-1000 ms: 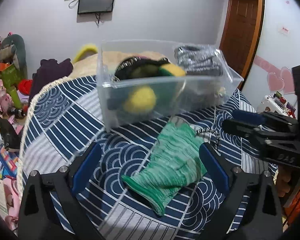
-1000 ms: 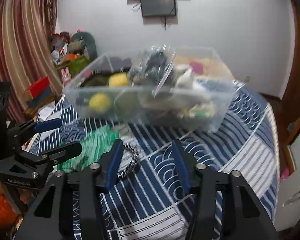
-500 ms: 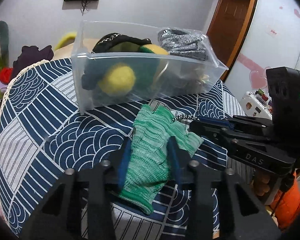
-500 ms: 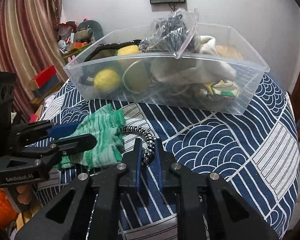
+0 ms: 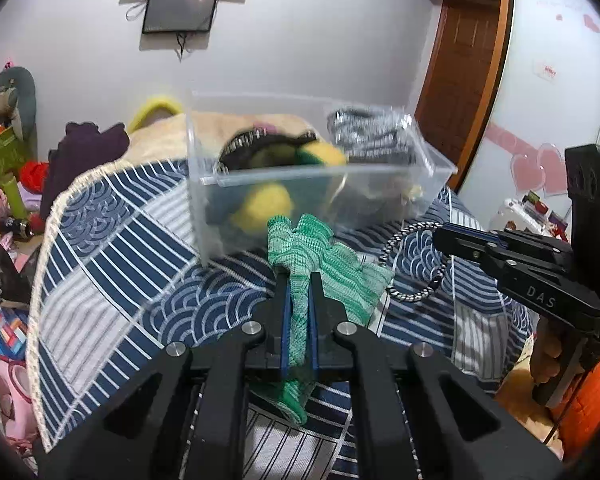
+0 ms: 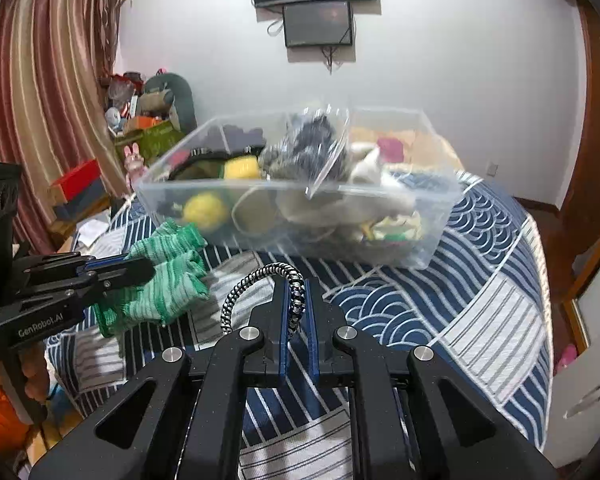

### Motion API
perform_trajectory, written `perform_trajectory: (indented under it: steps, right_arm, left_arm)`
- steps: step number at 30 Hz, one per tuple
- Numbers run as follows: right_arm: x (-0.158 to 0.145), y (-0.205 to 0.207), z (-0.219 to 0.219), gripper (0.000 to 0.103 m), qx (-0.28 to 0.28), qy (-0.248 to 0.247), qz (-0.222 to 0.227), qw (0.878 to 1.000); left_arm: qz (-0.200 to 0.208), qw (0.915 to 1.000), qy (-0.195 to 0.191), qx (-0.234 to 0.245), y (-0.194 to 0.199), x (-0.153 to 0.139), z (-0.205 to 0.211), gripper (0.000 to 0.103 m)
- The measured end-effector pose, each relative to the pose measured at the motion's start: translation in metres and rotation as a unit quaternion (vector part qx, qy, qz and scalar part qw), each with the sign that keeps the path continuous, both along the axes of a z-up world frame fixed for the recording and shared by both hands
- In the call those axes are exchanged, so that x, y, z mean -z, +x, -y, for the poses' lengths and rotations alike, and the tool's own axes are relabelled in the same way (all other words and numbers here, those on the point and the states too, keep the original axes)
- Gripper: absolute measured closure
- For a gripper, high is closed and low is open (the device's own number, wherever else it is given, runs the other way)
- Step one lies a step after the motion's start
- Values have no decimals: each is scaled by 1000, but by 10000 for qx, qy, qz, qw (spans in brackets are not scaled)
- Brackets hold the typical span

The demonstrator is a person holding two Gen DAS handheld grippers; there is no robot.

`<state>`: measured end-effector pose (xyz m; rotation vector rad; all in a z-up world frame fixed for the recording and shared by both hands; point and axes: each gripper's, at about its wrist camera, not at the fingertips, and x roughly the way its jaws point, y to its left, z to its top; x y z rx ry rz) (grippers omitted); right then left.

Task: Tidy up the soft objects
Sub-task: 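Drop the green glove into the box with the left tool while the right drops the bracelet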

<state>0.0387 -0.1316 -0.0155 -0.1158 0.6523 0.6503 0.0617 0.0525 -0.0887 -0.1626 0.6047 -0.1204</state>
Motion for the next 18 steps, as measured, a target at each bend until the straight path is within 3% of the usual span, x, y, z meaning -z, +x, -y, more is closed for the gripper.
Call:
perform_trajectory:
  steps: [9, 18]
  right_arm:
    - [-34, -4, 24, 96, 221, 372, 455, 9980]
    - [-64, 10, 33, 96, 602, 585, 944, 9920]
  left_arm:
    - [707, 9970, 199, -236, -15, -48, -5, 96]
    - [1014, 9934, 271, -456, 13, -77, -13, 96]
